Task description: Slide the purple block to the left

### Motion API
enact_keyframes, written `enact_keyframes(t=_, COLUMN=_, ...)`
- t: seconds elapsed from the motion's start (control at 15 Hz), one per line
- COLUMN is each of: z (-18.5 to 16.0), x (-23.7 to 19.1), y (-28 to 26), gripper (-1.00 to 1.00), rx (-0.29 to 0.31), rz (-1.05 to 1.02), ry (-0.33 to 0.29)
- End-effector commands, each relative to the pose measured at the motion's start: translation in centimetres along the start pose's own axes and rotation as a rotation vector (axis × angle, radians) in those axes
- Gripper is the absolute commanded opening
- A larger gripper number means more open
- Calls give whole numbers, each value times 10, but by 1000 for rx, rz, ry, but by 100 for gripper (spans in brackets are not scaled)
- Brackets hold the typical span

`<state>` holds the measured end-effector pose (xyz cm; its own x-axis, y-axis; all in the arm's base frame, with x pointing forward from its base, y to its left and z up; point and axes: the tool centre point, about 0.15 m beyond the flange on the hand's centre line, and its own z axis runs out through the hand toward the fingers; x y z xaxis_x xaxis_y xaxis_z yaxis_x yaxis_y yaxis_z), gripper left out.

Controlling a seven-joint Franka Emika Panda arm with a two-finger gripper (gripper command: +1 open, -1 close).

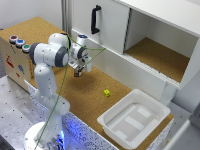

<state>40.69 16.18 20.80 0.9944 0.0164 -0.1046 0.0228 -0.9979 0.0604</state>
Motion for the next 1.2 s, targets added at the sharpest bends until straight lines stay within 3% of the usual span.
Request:
enact_keyframes(t=0.0, z=-12, x=-15, y=-6, gripper=-100, rx=-65, rz=-80, ry=-30)
enact_keyframes(t=0.6, z=-1, x=-10, y=-61, gripper=-100, rx=34, rz=-108, ry=5)
enact_keyframes(t=0.93, z=-18, x=-15, y=-36, gripper=-100, rx=4, rz=-30, ry=24)
enact_keyframes(t=1.13, z=-50, x=-21, y=-2, gripper=-100, rx=-31, rz=57, ry=57)
